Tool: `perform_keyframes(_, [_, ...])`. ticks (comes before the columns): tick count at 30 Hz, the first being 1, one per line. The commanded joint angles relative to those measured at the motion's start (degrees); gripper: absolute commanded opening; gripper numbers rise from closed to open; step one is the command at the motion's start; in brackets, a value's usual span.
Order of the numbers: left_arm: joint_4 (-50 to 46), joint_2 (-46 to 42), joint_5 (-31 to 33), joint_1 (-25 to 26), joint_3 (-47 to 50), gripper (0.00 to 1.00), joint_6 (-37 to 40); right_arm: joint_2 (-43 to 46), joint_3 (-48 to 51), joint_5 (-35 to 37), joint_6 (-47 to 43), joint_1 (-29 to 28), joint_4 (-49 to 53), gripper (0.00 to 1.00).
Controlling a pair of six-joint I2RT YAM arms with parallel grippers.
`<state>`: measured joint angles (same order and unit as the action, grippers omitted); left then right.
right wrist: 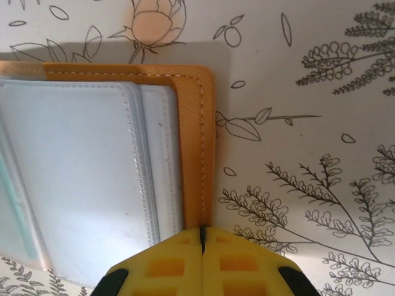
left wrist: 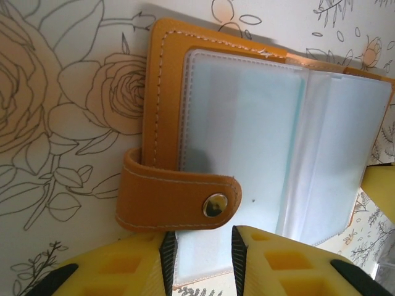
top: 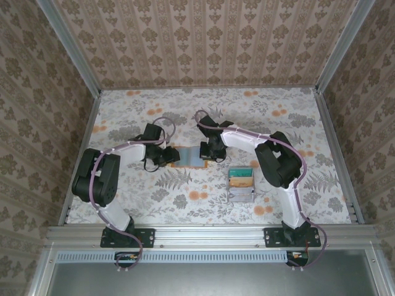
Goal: Take the credit cards out of the card holder
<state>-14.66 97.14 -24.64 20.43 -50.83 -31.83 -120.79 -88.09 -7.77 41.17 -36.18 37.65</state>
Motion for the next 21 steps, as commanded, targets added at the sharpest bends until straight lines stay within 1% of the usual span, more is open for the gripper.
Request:
perform_keyframes(1, [-0.1, 1.3, -0.5, 0.7, -1.3, 0.33, 1.2, -1.8, -1.1, 0.1, 0.6, 0.1, 1.3, 0.00])
perform_keyframes(4, [0.7, 1.6, -1.6, 1.4, -1.3, 0.34, 1.1, -2.3, -1.1, -0.9, 0.6, 0.1, 1.0, 0.00])
perform_keyframes(7, [1.4, 2.1, -2.6, 2.3, -1.7, 0.39, 0.9, -2.5, -1.0, -1.3, 0.7, -0.1, 0.8, 0.00])
perform_keyframes(13, [3.1, 1.4, -4.0, 3.5, -2.1, 0.44, 0.1, -2.4, -0.8, -1.6, 0.8, -0.2, 0.7, 0.00])
perform_keyframes(21, [4.8, 1.1, -6.0, 4.1, -2.9, 0.55, -0.4, -2.3, -0.2, -1.9, 1.1, -0.3, 0.2, 0.00])
